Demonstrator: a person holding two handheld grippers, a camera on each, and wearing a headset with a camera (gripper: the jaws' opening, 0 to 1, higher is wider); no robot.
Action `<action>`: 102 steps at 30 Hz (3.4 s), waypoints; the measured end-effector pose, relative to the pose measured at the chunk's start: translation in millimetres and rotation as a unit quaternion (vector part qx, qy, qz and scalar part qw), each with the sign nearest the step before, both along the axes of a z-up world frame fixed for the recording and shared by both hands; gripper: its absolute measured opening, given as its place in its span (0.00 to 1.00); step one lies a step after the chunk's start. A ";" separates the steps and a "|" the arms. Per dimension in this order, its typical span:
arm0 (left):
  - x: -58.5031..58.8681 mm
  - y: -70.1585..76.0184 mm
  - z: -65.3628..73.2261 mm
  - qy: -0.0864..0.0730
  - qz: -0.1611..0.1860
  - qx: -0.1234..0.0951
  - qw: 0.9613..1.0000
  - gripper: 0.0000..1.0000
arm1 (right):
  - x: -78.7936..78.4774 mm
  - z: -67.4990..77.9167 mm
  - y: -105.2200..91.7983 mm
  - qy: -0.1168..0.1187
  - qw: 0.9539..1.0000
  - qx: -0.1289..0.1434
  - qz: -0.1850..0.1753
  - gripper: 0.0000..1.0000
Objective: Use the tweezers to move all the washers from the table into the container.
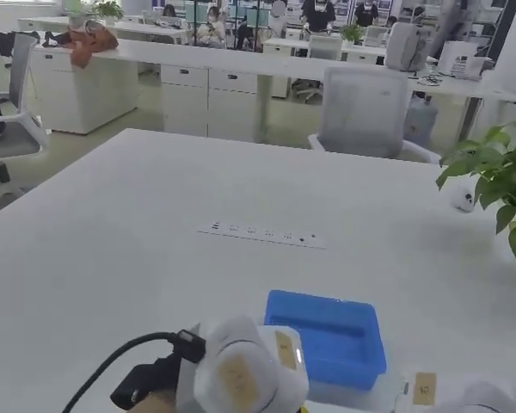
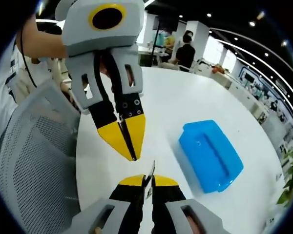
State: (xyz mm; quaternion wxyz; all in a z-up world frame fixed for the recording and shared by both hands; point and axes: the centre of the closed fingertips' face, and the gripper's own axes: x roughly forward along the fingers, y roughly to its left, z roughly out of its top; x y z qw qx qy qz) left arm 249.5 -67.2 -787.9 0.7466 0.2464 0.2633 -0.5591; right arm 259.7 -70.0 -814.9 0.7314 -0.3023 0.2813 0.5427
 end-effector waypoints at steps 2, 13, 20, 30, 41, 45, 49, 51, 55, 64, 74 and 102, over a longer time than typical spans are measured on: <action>-0.1 -1.9 8.7 -0.004 0.005 -0.027 1.000 0.00 | -1.5 -0.4 2.1 0.000 1.000 -0.003 0.008 0.01; 0.6 2.7 12.9 -0.012 0.003 -0.018 1.000 0.06 | -8.7 -4.1 13.0 -0.016 0.998 -0.024 0.060 0.01; -6.7 -2.4 2.3 -0.012 -0.020 -0.002 1.000 0.00 | -14.7 -7.9 20.1 -0.017 0.996 -0.030 0.083 0.01; -9.1 -0.3 -12.1 -0.029 -0.053 0.032 0.998 0.00 | -16.2 -18.8 16.2 -0.027 0.995 -0.056 0.080 0.02; -1.9 5.1 -39.3 -0.014 -0.057 0.055 0.997 0.00 | -12.8 -16.3 -12.8 -0.017 0.999 -0.036 -0.023 0.09; 0.4 9.6 -54.3 0.003 -0.048 0.067 0.997 0.00 | -18.7 -7.1 -28.3 -0.006 0.997 -0.014 -0.076 0.10; 4.3 13.0 -68.3 0.005 -0.041 0.085 0.995 0.00 | -22.6 -3.4 -46.1 0.003 0.990 -0.001 -0.138 0.10; 6.3 13.2 -70.0 0.010 -0.037 0.086 0.996 0.00 | -24.3 1.9 -52.7 0.010 0.985 0.018 -0.169 0.11; 6.6 11.8 -68.3 0.012 -0.035 0.088 0.995 0.00 | -25.4 14.2 -61.8 0.022 0.976 0.051 -0.212 0.12; 9.3 13.4 -70.2 0.004 0.000 0.088 0.996 0.00 | -25.9 0.5 -60.7 0.045 0.976 0.047 -0.208 0.12; 4.8 16.8 -76.1 0.002 -0.010 0.092 0.996 0.10 | -13.0 -31.6 -39.1 0.039 0.992 -0.017 -0.117 0.13; 9.0 24.6 -89.1 -0.008 -0.046 0.119 0.992 0.07 | -15.5 -60.9 -25.3 0.061 0.995 -0.066 0.047 0.01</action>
